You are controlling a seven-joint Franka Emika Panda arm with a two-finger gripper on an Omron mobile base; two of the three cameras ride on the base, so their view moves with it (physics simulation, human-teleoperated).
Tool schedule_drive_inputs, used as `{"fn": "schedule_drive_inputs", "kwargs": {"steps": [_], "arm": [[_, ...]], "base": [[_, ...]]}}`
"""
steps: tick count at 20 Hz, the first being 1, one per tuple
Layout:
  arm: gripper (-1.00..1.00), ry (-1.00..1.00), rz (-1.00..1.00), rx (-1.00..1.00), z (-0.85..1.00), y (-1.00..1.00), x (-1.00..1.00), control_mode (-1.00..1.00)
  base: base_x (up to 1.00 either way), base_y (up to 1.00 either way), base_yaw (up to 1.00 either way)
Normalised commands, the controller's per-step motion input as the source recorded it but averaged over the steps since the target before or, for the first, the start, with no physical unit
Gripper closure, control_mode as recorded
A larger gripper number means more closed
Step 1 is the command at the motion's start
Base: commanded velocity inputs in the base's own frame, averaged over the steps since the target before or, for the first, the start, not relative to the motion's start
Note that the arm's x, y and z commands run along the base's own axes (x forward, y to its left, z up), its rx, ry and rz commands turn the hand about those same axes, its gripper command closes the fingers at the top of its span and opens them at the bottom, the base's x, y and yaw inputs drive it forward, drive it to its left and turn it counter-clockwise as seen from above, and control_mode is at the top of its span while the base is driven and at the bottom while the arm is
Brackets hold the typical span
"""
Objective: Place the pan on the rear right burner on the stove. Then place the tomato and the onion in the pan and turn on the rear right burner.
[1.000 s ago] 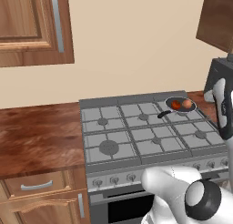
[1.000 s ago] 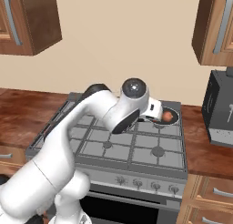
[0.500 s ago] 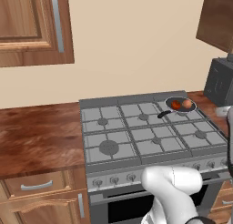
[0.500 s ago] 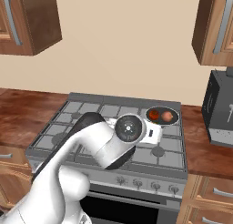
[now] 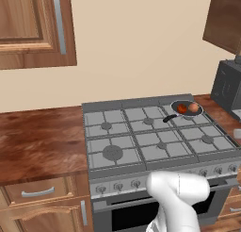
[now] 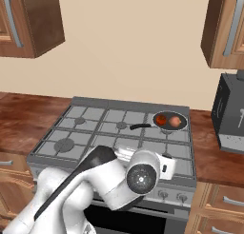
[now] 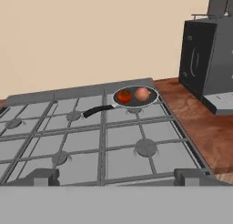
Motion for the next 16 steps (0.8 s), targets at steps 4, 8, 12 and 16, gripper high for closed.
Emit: {"fn": "schedule_drive_inputs", "kwargs": {"steps": [4, 8, 12, 16], "arm": [[-1.00, -0.09, 0.01, 0.00, -0.46, -0.18, -0.43, -1.00], [-1.00, -0.11, 0.04, 0.00, -0.42, -0.08, -0.42, -1.00], [-1.00, -0.14, 0.06, 0.00, -0.37, -0.13, -0.29, -1.00], [-1.00, -0.14, 0.09, 0.00, -0.36, -0.12, -0.11, -1.00]], "base": [[0.00, 0.00, 0.00], [0.00, 0.00, 0.00], [0.00, 0.00, 0.00], [0.00, 0.00, 0.00]]}}
